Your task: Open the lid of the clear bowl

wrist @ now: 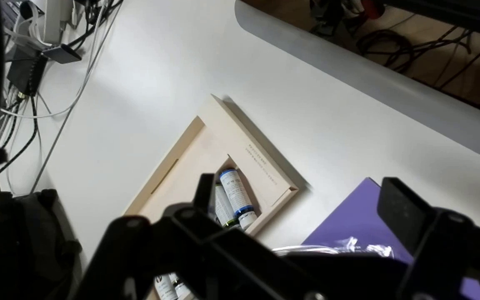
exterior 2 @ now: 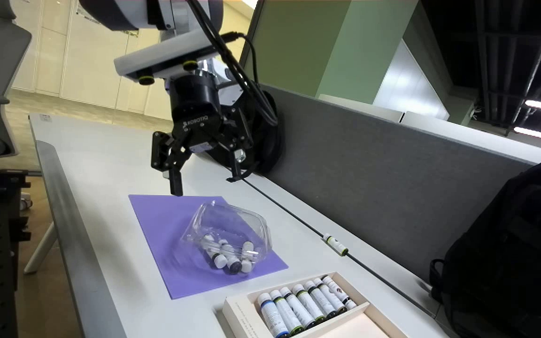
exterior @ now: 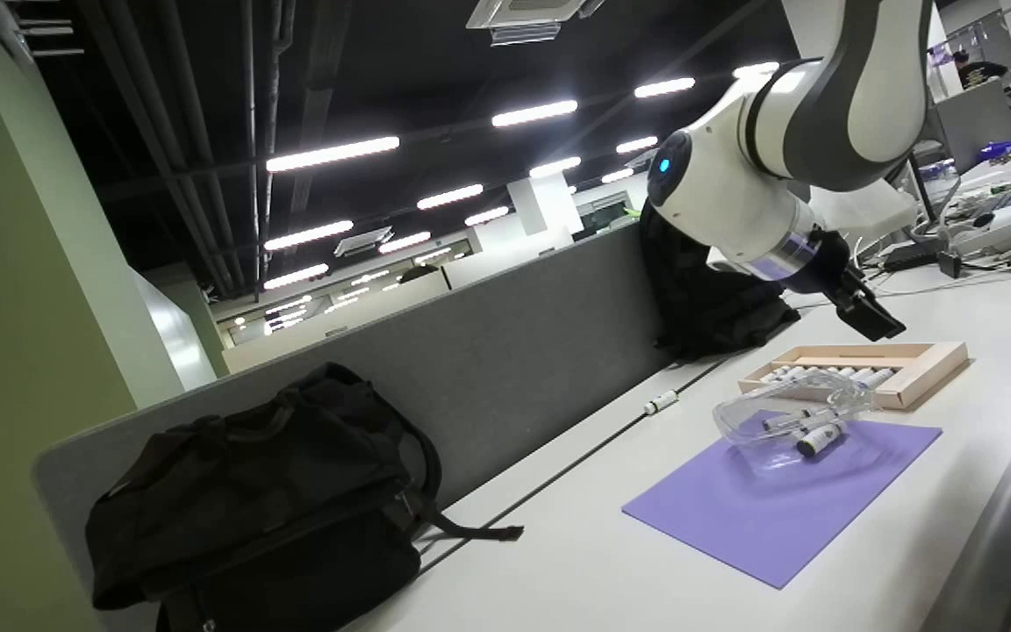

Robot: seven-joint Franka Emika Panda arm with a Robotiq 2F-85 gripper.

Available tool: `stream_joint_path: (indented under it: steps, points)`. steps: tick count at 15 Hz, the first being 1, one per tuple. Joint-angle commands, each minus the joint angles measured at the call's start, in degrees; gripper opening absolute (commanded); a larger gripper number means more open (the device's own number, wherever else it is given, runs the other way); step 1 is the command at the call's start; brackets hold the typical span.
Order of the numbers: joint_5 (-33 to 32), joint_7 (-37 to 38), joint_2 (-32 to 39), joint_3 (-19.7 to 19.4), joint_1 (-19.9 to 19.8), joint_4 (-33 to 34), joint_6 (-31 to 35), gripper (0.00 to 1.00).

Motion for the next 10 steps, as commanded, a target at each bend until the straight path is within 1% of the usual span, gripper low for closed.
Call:
stream_joint_path:
  steps: [1, 6, 10]
  points:
    - [-7.06, 6.08, 5.67, -1.45, 0.88, 0.47, 2.34, 1.00]
    - [-14.44, 11.66, 12.69, -2.88, 1.65, 1.89, 4.78, 1.00]
    - [-19.67, 17.69, 15.77, -3.50, 2.60, 3.13, 6.06, 1.00]
